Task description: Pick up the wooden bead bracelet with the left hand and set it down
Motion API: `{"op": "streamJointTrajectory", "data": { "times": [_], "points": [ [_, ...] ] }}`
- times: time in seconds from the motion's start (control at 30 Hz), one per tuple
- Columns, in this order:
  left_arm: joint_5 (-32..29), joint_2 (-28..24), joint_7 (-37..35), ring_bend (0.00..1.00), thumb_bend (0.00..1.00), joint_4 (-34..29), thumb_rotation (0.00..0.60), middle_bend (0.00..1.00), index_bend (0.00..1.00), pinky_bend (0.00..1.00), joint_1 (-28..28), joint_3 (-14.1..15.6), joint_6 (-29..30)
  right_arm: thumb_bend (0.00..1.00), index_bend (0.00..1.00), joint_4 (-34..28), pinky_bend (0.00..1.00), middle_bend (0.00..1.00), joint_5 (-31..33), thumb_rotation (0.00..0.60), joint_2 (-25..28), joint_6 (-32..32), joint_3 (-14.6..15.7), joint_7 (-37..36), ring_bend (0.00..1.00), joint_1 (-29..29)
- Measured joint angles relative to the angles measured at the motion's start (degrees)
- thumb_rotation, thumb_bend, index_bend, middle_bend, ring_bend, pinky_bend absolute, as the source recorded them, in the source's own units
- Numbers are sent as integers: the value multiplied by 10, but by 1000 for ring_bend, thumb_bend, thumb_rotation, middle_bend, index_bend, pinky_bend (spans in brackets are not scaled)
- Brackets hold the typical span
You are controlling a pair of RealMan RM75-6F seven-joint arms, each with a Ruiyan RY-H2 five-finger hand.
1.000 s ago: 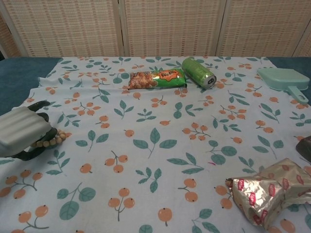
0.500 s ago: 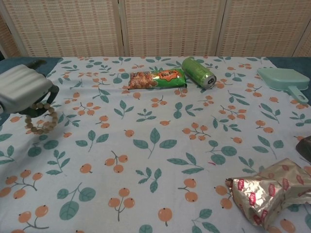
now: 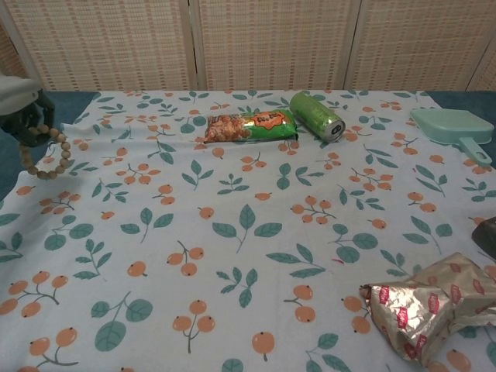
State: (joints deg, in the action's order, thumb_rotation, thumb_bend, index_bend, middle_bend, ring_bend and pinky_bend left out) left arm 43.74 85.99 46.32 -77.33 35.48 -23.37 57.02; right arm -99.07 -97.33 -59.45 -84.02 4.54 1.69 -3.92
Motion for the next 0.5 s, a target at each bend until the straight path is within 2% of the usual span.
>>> {"op": "streamJointTrajectory", "data": {
  "times": [0.13, 0.27, 0.37, 0.5],
  "points": [
    [-216, -49, -18, 399, 1000, -54, 600, 661, 668, 54, 10, -42, -57, 90, 0, -1, 0, 0, -7, 413, 5, -3, 2, -7, 0, 1],
    [-437, -105, -97, 352, 1000, -90, 596, 619, 626, 15, 13, -93, -159, 91, 0, -1, 0, 0, -9, 413, 6, -3, 3, -10, 0, 1],
    [-552, -143, -184, 328, 1000, -99, 600, 592, 596, 2, 9, -122, -268, 91, 0, -1, 0, 0, -9, 413, 5, -1, 3, -10, 0, 1],
    [-619, -185, -302, 315, 1000, -95, 600, 575, 557, 0, -2, -143, -429, 92, 0, -2, 0, 0, -8, 414, 4, 3, 3, -7, 0, 0]
  ]
}}
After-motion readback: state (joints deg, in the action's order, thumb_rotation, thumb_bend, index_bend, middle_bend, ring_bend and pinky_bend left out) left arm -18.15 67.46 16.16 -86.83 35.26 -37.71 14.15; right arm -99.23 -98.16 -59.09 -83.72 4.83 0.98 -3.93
